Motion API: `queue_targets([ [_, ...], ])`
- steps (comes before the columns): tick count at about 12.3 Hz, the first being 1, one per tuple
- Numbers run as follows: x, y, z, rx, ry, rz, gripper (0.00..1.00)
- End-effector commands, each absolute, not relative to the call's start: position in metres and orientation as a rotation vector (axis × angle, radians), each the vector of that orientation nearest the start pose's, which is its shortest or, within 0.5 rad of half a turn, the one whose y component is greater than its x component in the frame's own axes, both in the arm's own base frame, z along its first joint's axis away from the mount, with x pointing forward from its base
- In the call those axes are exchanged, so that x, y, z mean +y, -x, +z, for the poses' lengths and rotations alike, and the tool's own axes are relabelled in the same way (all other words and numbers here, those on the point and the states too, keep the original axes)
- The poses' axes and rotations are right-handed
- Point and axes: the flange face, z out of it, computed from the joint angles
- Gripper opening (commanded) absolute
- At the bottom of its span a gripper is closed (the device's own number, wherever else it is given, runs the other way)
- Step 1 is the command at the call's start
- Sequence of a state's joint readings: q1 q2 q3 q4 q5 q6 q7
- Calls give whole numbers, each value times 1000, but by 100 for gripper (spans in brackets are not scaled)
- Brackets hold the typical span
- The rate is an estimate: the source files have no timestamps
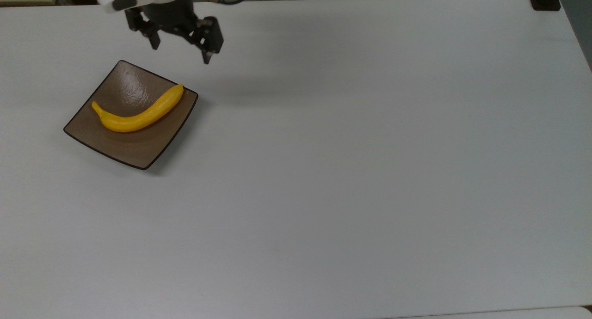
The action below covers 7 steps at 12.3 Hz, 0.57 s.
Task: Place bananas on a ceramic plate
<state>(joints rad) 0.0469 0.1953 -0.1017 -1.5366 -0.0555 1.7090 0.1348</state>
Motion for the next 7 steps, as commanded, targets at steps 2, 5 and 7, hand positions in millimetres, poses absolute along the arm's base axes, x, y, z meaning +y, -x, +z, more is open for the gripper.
queue_targets([
  [2,20,-574,561,68,3170,31,100],
  [5,50,-565,574,-78,3126,-37,100],
  [7,80,-560,575,-179,3121,-34,100],
])
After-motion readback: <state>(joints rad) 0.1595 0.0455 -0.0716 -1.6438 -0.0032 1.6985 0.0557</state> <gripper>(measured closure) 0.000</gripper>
